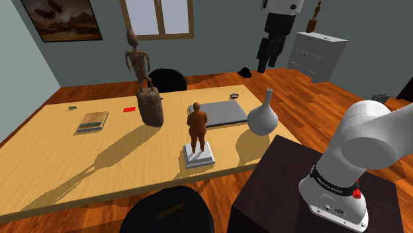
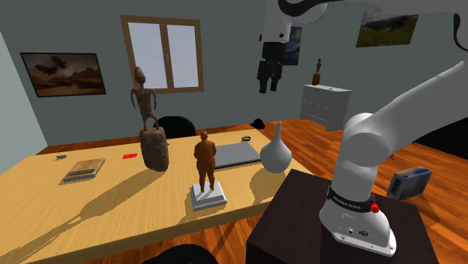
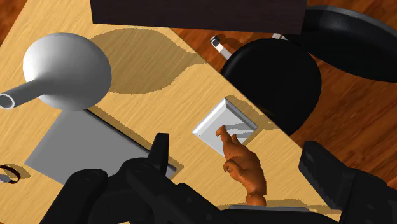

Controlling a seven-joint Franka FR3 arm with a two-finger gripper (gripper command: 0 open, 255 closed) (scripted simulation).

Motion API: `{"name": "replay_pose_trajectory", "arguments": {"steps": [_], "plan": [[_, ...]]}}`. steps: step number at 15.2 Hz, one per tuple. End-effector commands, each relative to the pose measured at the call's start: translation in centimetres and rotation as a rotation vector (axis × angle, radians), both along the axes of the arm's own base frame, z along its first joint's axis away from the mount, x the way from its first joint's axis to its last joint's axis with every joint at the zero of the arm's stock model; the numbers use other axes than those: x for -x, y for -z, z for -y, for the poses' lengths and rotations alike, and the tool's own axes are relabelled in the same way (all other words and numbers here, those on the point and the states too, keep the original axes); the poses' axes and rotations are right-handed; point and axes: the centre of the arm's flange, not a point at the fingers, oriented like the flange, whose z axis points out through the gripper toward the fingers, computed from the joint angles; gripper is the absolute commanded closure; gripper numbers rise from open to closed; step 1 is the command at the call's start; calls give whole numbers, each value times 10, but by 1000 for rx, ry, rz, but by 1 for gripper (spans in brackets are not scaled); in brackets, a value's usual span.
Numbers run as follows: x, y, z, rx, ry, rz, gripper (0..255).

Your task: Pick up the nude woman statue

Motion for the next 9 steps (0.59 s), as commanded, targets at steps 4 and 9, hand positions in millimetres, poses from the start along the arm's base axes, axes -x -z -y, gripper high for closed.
{"name": "replay_pose_trajectory", "arguments": {"steps": [4, 9], "plan": [[-31, 19, -19, 12, 13, -2, 0], [-82, 51, -49, 32, 34, -5, 0]]}}
